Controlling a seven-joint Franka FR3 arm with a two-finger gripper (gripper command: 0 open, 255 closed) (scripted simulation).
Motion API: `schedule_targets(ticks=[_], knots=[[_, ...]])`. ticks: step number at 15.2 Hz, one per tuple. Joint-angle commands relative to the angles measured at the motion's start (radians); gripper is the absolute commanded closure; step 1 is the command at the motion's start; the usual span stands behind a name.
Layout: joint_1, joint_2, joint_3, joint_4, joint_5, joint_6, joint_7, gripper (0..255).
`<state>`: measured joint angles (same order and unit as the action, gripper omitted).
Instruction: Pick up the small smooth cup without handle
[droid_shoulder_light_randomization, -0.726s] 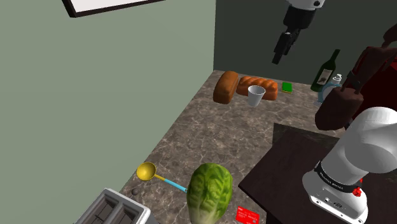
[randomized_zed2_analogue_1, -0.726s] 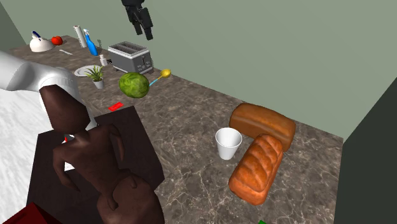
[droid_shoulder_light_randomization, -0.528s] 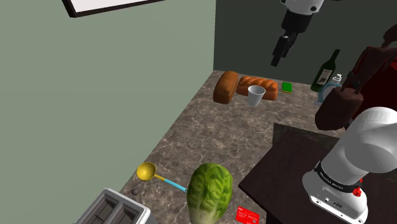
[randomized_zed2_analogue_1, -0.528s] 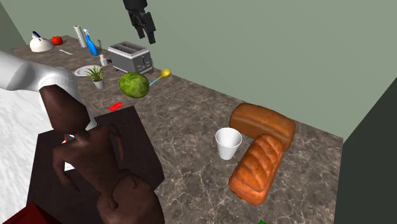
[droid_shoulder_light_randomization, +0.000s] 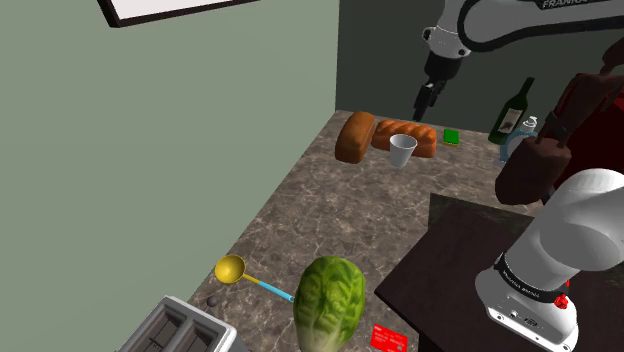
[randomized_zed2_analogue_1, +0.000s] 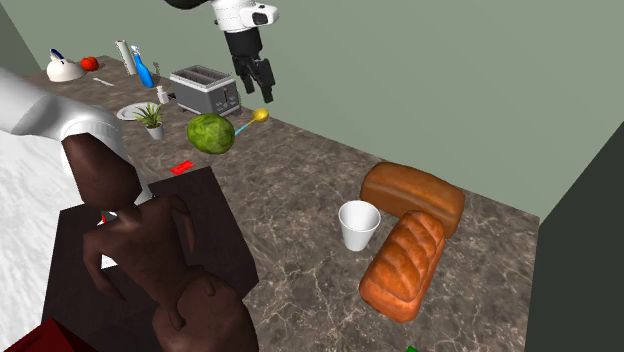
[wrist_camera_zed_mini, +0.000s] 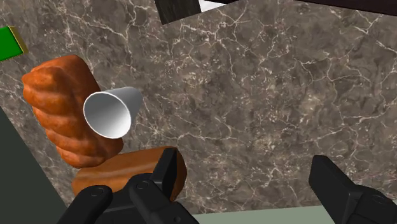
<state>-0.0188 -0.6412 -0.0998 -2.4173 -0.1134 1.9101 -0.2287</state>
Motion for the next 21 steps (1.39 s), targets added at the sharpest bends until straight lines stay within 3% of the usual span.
schedule_targets(ticks=[1, 12, 21], knots=[[-0.010, 0.037, -0.022, -0.028, -0.019, 0.068, -0.021, 0], [-0.054, 0.359, -0.134, -0.037, -0.083, 0.416, -0.128, 0], [-0.084, 0.696, -0.203, 0.080, -0.041, 0.651, -0.246, 0]])
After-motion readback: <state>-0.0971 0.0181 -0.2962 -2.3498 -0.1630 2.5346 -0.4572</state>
